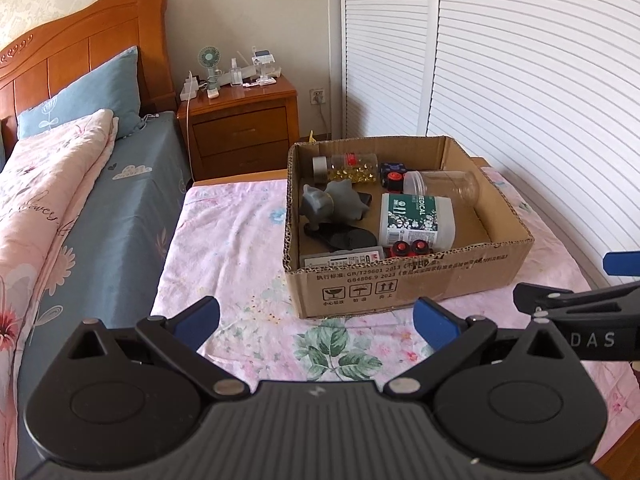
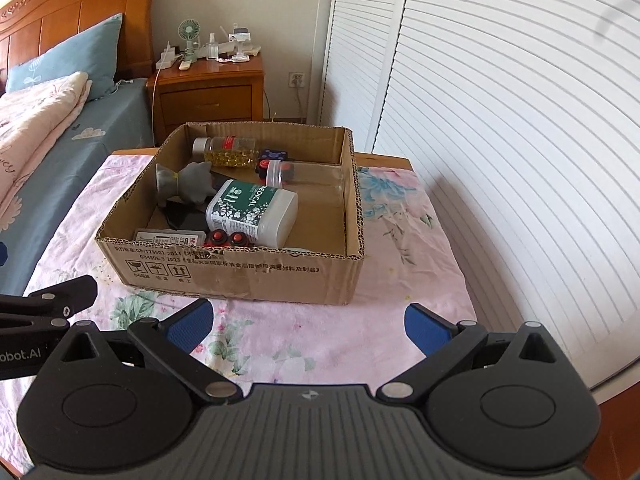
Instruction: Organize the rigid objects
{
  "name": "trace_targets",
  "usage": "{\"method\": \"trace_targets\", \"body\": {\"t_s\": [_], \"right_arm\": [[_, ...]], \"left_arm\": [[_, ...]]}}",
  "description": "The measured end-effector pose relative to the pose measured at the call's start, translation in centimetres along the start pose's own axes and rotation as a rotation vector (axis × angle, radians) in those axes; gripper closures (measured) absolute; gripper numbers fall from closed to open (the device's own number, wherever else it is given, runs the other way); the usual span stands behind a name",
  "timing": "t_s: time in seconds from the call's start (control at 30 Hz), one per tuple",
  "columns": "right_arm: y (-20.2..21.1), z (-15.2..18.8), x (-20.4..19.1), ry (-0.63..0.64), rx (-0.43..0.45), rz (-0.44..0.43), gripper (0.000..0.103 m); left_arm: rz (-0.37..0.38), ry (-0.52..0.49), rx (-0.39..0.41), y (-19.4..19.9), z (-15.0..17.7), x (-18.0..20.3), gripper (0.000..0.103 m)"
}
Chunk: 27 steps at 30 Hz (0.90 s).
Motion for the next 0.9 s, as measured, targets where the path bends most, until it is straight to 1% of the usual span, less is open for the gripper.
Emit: {"method": "trace_targets", "body": {"t_s": [0.9], "right_arm": [[0.11,-0.06,0.76,-0.013,0.007,0.001,0.000]], "left_arm": [[0.000,-0.008,-0.009,0.05,-0.26,0.60,0.001]]}}
Point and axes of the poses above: each gripper's, at about its wrist camera, not at the fingertips, and y roughly against the way its jaws point, x to its right, z to its underside, the point moved 4 cm from there along -y, roughly the way its jaws point, and after that the axes turned 5 degrees about x, right-handed, at the moved point
